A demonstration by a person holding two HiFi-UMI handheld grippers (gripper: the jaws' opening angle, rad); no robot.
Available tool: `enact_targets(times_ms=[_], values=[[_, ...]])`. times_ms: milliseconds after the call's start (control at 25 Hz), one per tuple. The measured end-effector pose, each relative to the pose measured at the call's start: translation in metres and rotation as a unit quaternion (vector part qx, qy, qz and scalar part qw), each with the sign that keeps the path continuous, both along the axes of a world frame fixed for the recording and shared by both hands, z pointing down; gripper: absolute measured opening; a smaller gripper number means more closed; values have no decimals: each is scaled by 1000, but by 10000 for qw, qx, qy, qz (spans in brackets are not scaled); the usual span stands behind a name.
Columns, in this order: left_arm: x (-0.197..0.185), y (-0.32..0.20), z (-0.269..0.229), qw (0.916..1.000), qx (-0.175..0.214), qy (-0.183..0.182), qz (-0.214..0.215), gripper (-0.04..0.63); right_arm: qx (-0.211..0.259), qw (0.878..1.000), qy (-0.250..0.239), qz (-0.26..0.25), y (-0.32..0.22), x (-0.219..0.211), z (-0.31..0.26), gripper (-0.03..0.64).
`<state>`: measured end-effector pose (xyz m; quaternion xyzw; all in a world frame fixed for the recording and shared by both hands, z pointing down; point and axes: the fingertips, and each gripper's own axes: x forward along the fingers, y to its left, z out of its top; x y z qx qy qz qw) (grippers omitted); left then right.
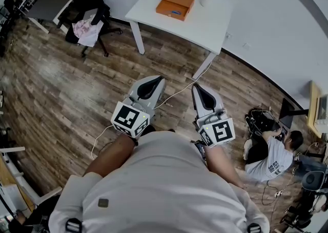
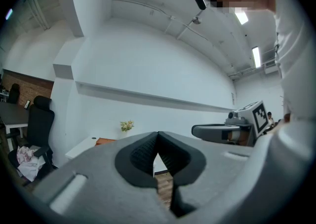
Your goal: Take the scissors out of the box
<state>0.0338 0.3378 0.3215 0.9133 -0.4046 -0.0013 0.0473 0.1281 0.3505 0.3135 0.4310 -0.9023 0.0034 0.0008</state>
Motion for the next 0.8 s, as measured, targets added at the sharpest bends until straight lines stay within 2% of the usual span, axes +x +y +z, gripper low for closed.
enact_targets(times_ms=[280, 800], values=[[-40, -24, 3, 9999, -5, 49, 116, 5, -59, 9999, 69, 79, -26, -41, 2, 9], [-139, -95, -8, 9988, -33, 69, 479, 5, -116, 9989, 111, 439, -88, -134, -7, 9]])
